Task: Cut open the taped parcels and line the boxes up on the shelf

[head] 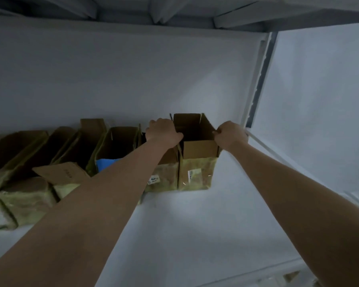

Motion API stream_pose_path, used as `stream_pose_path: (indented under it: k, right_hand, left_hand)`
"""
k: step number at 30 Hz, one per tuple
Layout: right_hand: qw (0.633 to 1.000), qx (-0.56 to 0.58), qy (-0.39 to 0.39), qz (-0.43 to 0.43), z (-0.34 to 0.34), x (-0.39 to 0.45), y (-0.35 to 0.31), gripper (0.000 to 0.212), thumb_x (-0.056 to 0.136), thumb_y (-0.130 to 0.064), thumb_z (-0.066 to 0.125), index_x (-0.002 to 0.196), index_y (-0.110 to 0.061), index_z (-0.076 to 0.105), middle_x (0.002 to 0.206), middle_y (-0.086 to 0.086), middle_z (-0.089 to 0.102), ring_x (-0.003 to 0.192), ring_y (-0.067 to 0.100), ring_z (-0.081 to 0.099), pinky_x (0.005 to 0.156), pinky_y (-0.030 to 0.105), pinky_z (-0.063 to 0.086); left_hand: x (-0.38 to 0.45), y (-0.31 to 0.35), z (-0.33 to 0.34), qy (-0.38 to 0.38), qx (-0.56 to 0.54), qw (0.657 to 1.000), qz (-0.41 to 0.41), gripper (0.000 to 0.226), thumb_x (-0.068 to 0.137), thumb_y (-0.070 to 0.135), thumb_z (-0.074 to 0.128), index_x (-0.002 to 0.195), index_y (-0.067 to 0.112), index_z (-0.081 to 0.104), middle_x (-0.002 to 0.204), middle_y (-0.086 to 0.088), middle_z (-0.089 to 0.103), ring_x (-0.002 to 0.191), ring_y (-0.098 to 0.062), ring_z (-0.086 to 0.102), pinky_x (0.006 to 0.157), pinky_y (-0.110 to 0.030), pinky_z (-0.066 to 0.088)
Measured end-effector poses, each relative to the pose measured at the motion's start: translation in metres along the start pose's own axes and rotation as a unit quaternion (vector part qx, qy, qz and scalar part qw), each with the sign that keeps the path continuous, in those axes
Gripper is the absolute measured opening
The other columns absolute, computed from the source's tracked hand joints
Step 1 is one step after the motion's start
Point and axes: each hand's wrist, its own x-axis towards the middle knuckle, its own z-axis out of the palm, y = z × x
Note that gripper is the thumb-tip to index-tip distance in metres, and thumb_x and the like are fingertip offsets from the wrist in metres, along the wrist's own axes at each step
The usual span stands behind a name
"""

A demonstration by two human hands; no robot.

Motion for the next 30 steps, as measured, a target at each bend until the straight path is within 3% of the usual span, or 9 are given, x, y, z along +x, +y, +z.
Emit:
stream_pose_path:
  k: [3, 5, 8, 11, 15, 19, 24, 27, 30]
  right_hand:
    - [0.999, 0.034, -0.016, -0.016, 0.008, 0.000, 0.002, 0.044, 0.103, -0.042, 0.040, 0.094, -0.008, 0.068, 0.082, 0.007, 0.067, 0.074, 0.022, 0.063, 0.069, 0.034, 0.055]
    - [0.999, 0.033, -0.022, -0.016, 0.010, -0.001, 0.003, 0.052, 0.104, -0.046, 0.034, 0.092, -0.008, 0.067, 0.083, 0.009, 0.069, 0.077, 0.025, 0.066, 0.076, 0.039, 0.058]
    - [1.000, 0.002, -0.020, -0.016, 0.008, -0.002, 0.001, 0.057, 0.104, -0.049, 0.028, 0.087, -0.008, 0.064, 0.079, 0.008, 0.066, 0.076, 0.026, 0.065, 0.070, 0.036, 0.056]
    - [0.998, -0.051, 0.015, -0.042, 0.007, -0.001, 0.000, 0.054, 0.103, -0.048, 0.028, 0.081, -0.011, 0.060, 0.071, 0.003, 0.056, 0.075, 0.027, 0.061, 0.059, 0.029, 0.042]
    - [0.989, -0.107, 0.052, -0.086, 0.000, -0.006, 0.007, 0.053, 0.104, -0.045, 0.028, 0.092, -0.009, 0.066, 0.086, 0.008, 0.065, 0.079, 0.027, 0.059, 0.066, 0.031, 0.039]
    - [0.982, -0.141, 0.075, -0.097, -0.015, -0.018, 0.013, 0.046, 0.103, -0.046, 0.031, 0.110, -0.017, 0.066, 0.105, 0.009, 0.069, 0.096, 0.032, 0.064, 0.070, 0.033, 0.038]
    - [0.982, -0.133, 0.059, -0.118, -0.034, -0.046, 0.002, 0.037, 0.102, -0.044, 0.038, 0.124, -0.026, 0.061, 0.116, 0.001, 0.069, 0.107, 0.028, 0.063, 0.081, 0.036, 0.046]
    - [0.983, -0.118, 0.067, -0.124, -0.039, -0.064, -0.012, 0.033, 0.101, -0.039, 0.040, 0.115, -0.025, 0.066, 0.106, 0.002, 0.070, 0.099, 0.027, 0.064, 0.074, 0.034, 0.043]
    - [0.978, -0.127, 0.098, -0.135, -0.045, -0.088, -0.023, 0.031, 0.100, -0.034, 0.043, 0.106, -0.020, 0.070, 0.095, 0.004, 0.069, 0.085, 0.025, 0.063, 0.067, 0.030, 0.037]
  left_hand:
    - [0.005, -0.002, 0.007, -0.003, -0.020, 1.000, -0.013, 0.043, 0.092, 0.040, 0.053, 0.102, 0.000, 0.065, 0.104, -0.017, 0.063, 0.106, -0.035, 0.056, 0.094, -0.042, 0.047]
    - [0.007, -0.002, 0.009, 0.000, -0.022, 1.000, -0.012, 0.045, 0.095, 0.042, 0.049, 0.103, 0.000, 0.065, 0.106, -0.017, 0.065, 0.106, -0.035, 0.057, 0.094, -0.043, 0.047]
    - [0.007, 0.000, 0.008, 0.003, -0.008, 1.000, -0.007, 0.048, 0.097, 0.043, 0.045, 0.104, 0.000, 0.065, 0.107, -0.017, 0.065, 0.105, -0.035, 0.057, 0.095, -0.043, 0.046]
    - [0.006, 0.001, 0.004, 0.014, 0.019, 1.000, 0.009, 0.049, 0.097, 0.046, 0.043, 0.103, 0.001, 0.065, 0.106, -0.016, 0.064, 0.103, -0.034, 0.057, 0.095, -0.043, 0.046]
    - [0.000, 0.001, -0.008, 0.037, 0.057, 0.997, 0.034, 0.049, 0.099, 0.049, 0.041, 0.101, 0.005, 0.063, 0.105, -0.013, 0.061, 0.109, -0.033, 0.052, 0.089, -0.041, 0.047]
    - [-0.022, -0.005, -0.021, 0.075, 0.067, 0.992, 0.080, 0.037, 0.099, 0.043, 0.043, 0.086, 0.012, 0.059, 0.090, -0.007, 0.060, 0.096, -0.028, 0.057, 0.064, -0.032, 0.041]
    - [-0.054, -0.016, -0.039, 0.071, 0.075, 0.988, 0.112, 0.029, 0.098, 0.039, 0.045, 0.101, 0.015, 0.061, 0.095, -0.005, 0.061, 0.092, -0.026, 0.060, 0.067, -0.032, 0.044]
    - [-0.060, -0.024, -0.055, 0.045, 0.076, 0.988, 0.127, 0.030, 0.099, 0.039, 0.045, 0.082, 0.016, 0.055, 0.081, -0.004, 0.059, 0.083, -0.026, 0.062, 0.064, -0.031, 0.044]
    - [-0.073, -0.035, -0.068, 0.058, 0.084, 0.981, 0.164, 0.031, 0.099, 0.040, 0.045, 0.090, 0.015, 0.060, 0.089, -0.005, 0.062, 0.086, -0.026, 0.061, 0.064, -0.032, 0.043]
